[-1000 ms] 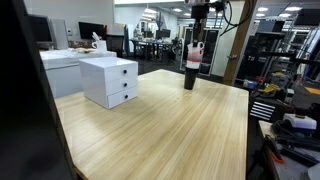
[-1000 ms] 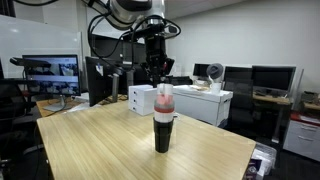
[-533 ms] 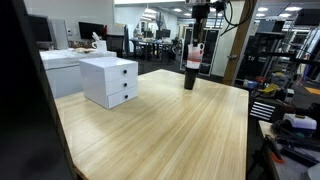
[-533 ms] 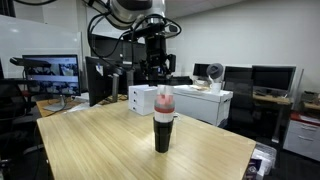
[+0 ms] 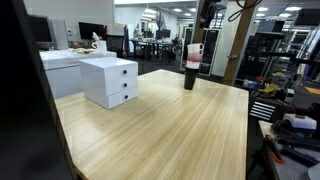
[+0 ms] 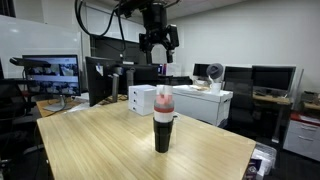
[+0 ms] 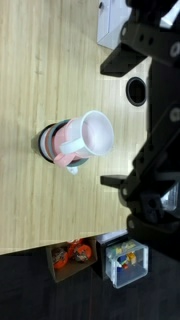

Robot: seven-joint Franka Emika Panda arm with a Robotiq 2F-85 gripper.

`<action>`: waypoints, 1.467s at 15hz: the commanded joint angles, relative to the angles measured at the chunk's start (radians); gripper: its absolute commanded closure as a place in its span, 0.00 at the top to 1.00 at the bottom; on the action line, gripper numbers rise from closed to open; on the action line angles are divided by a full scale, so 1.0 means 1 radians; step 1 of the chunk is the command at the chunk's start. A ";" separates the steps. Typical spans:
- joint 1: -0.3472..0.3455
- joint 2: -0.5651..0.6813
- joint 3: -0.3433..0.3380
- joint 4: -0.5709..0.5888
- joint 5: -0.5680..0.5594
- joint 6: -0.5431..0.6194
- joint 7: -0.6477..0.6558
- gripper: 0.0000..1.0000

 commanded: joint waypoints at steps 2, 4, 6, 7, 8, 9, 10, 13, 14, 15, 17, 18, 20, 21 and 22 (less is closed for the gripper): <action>-0.011 -0.093 -0.028 -0.101 0.025 0.106 0.166 1.00; -0.028 -0.107 -0.051 -0.136 0.024 0.163 0.256 1.00; -0.045 -0.100 -0.072 -0.161 0.018 0.215 0.330 1.00; -0.055 -0.084 -0.083 -0.170 0.021 0.223 0.366 1.00; -0.063 -0.073 -0.090 -0.182 0.022 0.233 0.392 1.00; -0.070 -0.064 -0.099 -0.198 0.028 0.244 0.416 1.00; -0.070 -0.050 -0.102 -0.215 0.027 0.278 0.419 1.00; -0.056 -0.028 -0.092 -0.255 0.036 0.283 0.405 1.00; -0.047 -0.026 -0.081 -0.275 0.028 0.280 0.396 1.00; -0.041 -0.028 -0.070 -0.293 0.021 0.285 0.389 1.00; -0.020 -0.049 -0.042 -0.333 0.014 0.280 0.372 1.00; -0.008 -0.060 -0.029 -0.348 0.015 0.269 0.356 1.00; 0.014 -0.081 -0.009 -0.379 0.028 0.260 0.309 1.00; 0.025 -0.093 -0.003 -0.393 0.040 0.252 0.261 1.00; 0.034 -0.107 0.001 -0.413 0.041 0.255 0.211 1.00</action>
